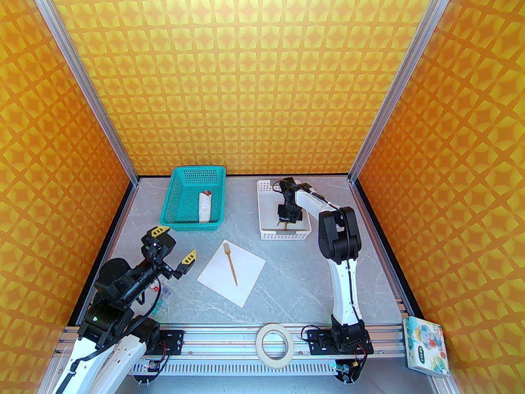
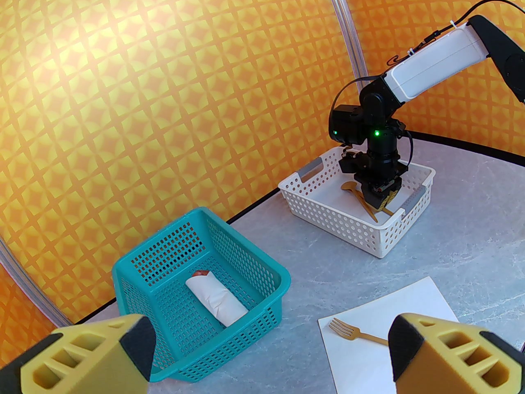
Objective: Place the utensils on the paper napkin and roll it up
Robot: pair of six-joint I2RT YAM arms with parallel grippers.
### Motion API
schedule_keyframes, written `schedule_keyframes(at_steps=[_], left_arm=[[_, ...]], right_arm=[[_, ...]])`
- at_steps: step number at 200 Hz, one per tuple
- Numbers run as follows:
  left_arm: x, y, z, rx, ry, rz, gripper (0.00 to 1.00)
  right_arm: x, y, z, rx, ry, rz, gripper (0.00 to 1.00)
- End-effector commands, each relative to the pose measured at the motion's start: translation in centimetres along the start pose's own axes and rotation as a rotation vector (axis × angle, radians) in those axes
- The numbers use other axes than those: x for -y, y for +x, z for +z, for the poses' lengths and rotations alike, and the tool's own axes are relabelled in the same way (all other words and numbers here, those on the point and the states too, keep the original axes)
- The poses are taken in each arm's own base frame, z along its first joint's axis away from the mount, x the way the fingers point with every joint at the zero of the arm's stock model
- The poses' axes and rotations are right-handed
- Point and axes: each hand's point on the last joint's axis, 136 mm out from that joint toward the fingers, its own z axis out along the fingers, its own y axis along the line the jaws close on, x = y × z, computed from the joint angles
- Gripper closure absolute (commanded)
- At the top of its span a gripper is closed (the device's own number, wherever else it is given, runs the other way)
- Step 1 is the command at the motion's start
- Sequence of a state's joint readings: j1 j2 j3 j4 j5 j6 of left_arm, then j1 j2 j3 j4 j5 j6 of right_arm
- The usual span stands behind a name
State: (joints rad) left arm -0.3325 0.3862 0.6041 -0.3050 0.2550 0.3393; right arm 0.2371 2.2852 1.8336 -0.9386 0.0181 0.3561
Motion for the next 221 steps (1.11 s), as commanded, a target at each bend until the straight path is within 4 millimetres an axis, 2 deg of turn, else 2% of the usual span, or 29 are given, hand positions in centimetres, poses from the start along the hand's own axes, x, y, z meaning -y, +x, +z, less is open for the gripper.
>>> schedule_keyframes(at_steps=[1, 45, 161, 221], left_arm=[[0.1, -0.5, -0.3, 0.002, 0.011, 0.012, 0.01], [0.0, -0.5, -0.4, 0.002, 0.01, 0.011, 0.01], [-0.2, -1.4, -0.3, 0.036, 0.0, -0.009, 0.01], [-0.3, -1.7, -0.4, 0.042, -0.003, -0.012, 0.01]], right_arm=[[0.1, 2.0, 1.7, -0.093, -0.003, -0.01, 0.82], [-0.2, 1.4, 1.1, -0.048, -0.021, 0.01, 0.83], [-0.4, -1.4, -5.0, 0.121, -0.043, 0.008, 0.84], [-0.1, -1.8, -7.9, 0.176, -0.04, 0.001, 0.84]])
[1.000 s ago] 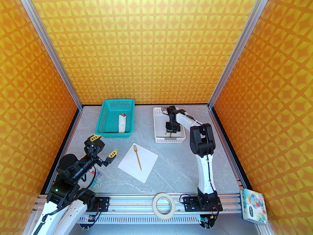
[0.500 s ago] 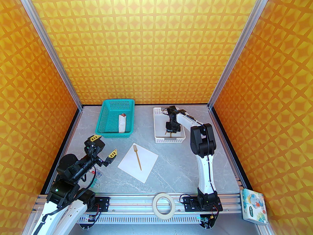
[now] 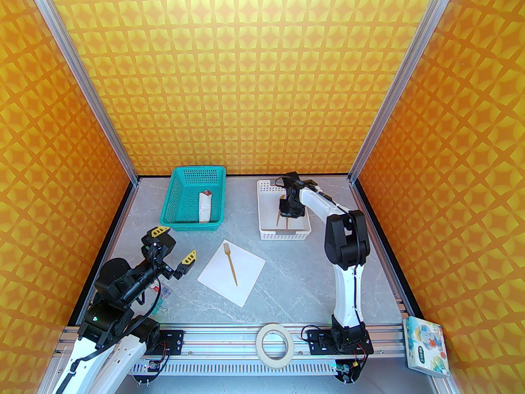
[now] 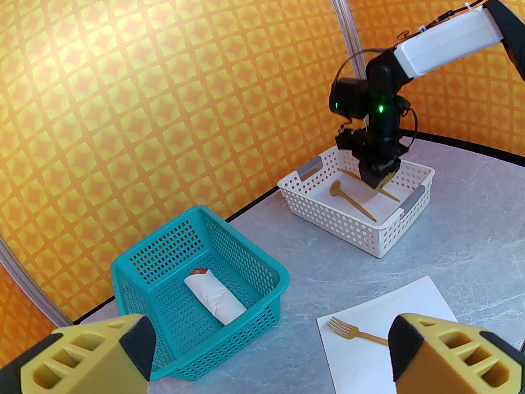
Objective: Place the utensils on the paper napkin and roll it up
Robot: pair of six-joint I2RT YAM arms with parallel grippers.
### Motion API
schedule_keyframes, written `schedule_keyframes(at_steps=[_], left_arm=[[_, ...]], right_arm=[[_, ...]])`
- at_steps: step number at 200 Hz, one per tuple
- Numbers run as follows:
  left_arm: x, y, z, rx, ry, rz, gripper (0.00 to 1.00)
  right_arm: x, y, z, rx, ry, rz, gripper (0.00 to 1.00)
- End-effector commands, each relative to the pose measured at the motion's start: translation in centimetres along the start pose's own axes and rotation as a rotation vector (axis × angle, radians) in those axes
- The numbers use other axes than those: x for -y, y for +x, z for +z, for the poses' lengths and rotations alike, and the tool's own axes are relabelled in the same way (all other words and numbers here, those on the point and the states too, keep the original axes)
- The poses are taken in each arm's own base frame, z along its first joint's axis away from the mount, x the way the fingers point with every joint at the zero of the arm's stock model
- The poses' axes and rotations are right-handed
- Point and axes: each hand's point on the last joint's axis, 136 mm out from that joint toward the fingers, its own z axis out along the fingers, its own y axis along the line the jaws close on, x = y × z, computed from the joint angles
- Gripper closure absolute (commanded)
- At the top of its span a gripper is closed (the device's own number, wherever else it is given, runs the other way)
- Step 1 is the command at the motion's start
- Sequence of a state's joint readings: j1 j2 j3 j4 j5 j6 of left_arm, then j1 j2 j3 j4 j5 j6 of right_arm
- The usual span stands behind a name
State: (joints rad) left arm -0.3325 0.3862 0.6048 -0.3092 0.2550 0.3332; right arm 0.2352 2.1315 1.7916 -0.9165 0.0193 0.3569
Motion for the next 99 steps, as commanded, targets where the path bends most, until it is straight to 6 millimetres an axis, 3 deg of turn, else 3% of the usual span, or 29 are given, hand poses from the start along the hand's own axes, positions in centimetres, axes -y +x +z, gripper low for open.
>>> schedule_keyframes(at_steps=[1, 99], left_arm=[[-0.4, -1.8, -0.4, 0.046, -0.004, -0.005, 0.01], [-0.6, -2.4, -0.2, 0.085, -0.013, -0.079, 0.01]], right_arm=[[0.1, -0.6, -2.0, 0.05, 0.005, -0.005, 0.84], [-1.6, -0.8, -8.7, 0.147, -0.08, -0.007, 0.84]])
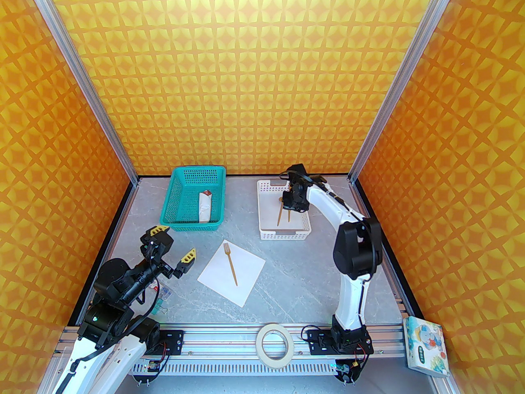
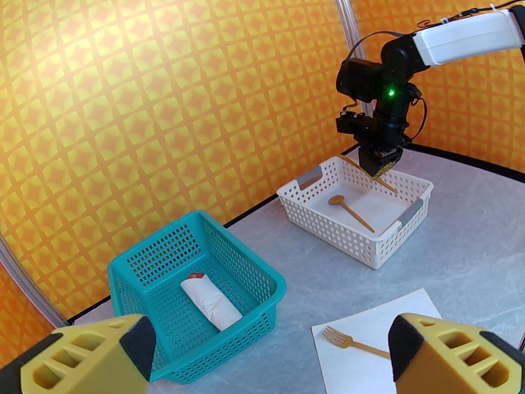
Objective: Place the utensils on the paper napkin and roll it up
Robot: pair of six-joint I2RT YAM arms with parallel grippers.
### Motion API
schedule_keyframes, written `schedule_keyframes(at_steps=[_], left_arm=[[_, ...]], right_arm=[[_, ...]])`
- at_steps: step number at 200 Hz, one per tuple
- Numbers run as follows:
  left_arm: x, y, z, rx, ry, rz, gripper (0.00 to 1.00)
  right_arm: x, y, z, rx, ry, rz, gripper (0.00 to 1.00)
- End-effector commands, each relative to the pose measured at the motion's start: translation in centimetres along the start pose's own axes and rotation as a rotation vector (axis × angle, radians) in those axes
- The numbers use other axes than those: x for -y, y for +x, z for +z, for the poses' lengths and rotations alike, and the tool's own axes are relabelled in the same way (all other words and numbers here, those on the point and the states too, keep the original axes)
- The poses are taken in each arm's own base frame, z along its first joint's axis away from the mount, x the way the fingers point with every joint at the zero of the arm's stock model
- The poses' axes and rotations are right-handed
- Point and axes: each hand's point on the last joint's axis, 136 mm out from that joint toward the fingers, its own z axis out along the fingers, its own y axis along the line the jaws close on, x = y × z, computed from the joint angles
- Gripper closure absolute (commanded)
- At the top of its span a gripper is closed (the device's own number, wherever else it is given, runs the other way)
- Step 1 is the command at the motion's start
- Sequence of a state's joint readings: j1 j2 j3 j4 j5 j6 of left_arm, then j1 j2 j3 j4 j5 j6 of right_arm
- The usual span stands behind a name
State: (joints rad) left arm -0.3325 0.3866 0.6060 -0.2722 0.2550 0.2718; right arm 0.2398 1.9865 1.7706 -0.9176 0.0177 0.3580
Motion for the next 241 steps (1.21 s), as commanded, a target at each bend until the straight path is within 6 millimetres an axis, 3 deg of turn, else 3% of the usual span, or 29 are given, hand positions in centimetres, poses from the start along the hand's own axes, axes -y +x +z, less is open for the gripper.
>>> schedule_keyframes(at_steps=[1, 52, 79, 119, 206, 241], left_arm=[[-0.3, -1.6, -0.2, 0.051, -0.002, -0.028, 0.01], [-0.3, -1.7, 0.1, 0.075, -0.007, -0.05, 0.01], [-0.3, -1.6, 0.0, 0.076, -0.008, -0.048, 0.01], [-0.2, -1.3, -0.1, 0.073, -0.009, -0.033, 0.01], [-0.1, -0.9, -0.1, 0.058, -0.005, -0.029, 0.01], [-0.1, -0.8, -0.1, 0.054, -0.005, -0.027, 0.01]], right_arm=[[-1.2, 0.2, -2.9, 0.033, -0.036, -0.006, 0.84], [-5.4, 3.3, -6.7, 0.071, -0.126, -0.051, 0.84], [-7.7, 6.2, -8.3, 0.076, -0.18, -0.066, 0.84], [-10.8, 11.6, -8.8, 0.043, -0.237, -0.119, 0.84], [-18.8, 22.9, -4.0, -0.122, -0.374, -0.316, 0.84], [-19.6, 25.4, -1.9, -0.188, -0.364, -0.353, 0.84]])
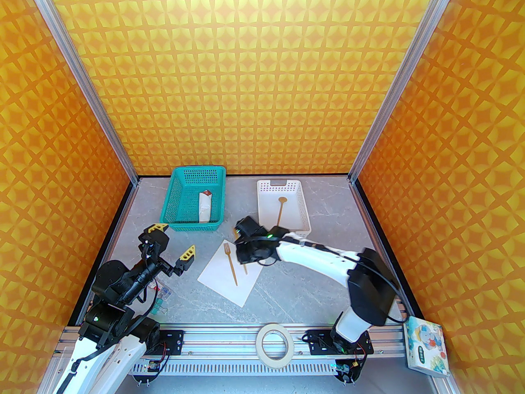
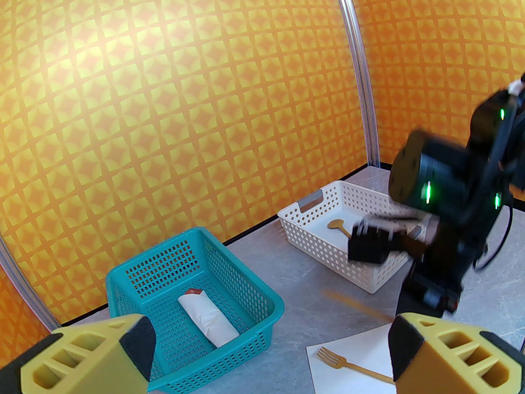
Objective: Place the utensils on the paper napkin and roll it up
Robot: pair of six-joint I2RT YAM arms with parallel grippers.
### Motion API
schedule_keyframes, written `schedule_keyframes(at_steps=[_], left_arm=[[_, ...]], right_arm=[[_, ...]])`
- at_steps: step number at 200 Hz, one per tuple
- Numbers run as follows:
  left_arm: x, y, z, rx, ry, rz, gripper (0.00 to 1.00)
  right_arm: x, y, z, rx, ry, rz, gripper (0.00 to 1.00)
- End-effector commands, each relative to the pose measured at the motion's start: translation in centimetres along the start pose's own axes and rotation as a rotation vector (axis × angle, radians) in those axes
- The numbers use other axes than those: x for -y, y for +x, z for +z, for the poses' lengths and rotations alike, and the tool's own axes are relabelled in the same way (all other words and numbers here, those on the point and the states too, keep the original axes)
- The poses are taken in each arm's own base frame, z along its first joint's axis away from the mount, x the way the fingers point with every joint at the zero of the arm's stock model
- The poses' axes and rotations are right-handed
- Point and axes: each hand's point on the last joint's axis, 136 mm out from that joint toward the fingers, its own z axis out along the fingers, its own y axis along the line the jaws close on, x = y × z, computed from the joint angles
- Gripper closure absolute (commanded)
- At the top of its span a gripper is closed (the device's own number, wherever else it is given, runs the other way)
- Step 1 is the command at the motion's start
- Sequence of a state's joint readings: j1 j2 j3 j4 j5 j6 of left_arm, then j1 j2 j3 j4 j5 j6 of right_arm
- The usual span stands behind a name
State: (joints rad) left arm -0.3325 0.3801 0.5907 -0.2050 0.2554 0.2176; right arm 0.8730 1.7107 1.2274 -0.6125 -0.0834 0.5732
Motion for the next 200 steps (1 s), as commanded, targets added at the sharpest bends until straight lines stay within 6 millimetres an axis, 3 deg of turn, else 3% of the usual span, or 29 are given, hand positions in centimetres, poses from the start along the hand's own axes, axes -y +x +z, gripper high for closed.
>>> schedule_keyframes(at_steps=[1, 61, 113, 200], left_arm=[[0.2, 0.2, -0.1, 0.0, 0.009, 0.012, 0.01], [0.2, 0.3, -0.1, -0.004, 0.01, 0.011, 0.01], [0.2, 0.4, -0.1, -0.007, 0.011, 0.01, 0.01], [0.2, 0.4, 0.0, -0.009, 0.011, 0.009, 0.01]], right_arm=[[-0.8, 0.8, 2.0, -0.033, -0.028, 0.008, 0.84], [0.0, 2.8, 4.6, -0.114, 0.006, 0.033, 0.84], [0.2, 3.9, 5.7, -0.147, 0.019, 0.033, 0.84], [0.3, 3.8, 6.4, -0.15, 0.032, 0.045, 0.83]])
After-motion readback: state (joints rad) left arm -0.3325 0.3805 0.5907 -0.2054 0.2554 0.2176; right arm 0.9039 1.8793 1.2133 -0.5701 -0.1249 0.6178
